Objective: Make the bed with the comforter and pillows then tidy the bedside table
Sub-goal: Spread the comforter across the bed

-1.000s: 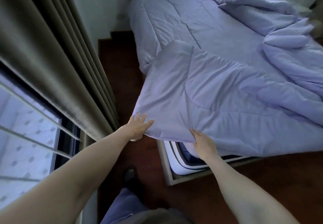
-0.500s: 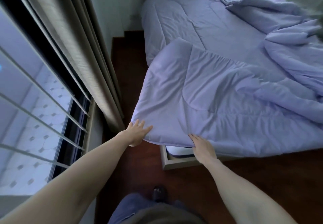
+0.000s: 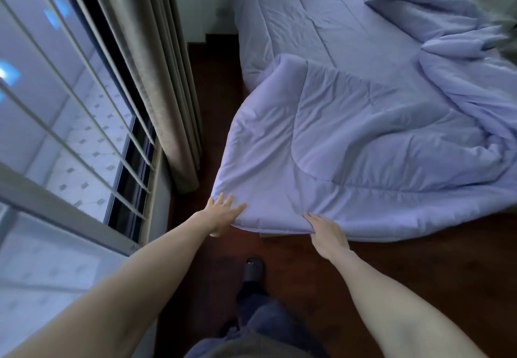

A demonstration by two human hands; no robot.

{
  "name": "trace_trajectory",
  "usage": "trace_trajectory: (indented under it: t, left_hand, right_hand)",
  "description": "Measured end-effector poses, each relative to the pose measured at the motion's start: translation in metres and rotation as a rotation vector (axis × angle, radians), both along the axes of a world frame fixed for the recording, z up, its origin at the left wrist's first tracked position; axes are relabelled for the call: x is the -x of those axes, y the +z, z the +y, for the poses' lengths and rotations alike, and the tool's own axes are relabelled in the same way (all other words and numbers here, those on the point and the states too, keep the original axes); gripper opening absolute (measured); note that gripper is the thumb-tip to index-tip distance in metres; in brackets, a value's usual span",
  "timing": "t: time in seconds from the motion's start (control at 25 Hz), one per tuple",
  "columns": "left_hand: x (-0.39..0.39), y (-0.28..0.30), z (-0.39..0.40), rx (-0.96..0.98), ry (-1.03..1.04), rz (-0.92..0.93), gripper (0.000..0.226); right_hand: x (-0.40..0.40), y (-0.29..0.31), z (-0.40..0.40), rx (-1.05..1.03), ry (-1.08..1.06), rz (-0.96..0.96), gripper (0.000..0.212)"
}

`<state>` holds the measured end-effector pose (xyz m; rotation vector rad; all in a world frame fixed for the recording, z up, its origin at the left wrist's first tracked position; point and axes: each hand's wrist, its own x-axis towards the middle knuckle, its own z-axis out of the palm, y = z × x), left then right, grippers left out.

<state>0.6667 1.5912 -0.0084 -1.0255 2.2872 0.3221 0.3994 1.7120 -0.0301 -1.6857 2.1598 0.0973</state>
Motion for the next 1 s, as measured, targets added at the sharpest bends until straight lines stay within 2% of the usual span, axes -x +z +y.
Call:
trace_trajectory:
  t: [0.24, 0.6, 0.76, 1.0]
  left_hand:
    - [-0.019, -0.005, 0.094, -0.073, 0.006, 0.005, 0.083]
    - [-0.006, -0.008, 0.180, -0.164, 0.023, -0.019, 0.080]
    - [0.009, -0.010, 0.225, -0.154, 0.045, -0.022, 0.079]
    - [0.035, -0.008, 0.301, -0.031, 0.047, -0.115, 0.090]
  right_hand:
    - [-0.015, 0.004, 0.083, -0.047, 0.009, -0.006, 0.055]
    - [-0.002, 0.000, 0.173, -0.106, 0.010, -0.008, 0.056]
    - [0.016, -0.006, 0.214, -0.110, 0.026, -0.023, 0.056]
    - [0.034, -0.009, 0.275, -0.048, 0.084, 0.001, 0.046]
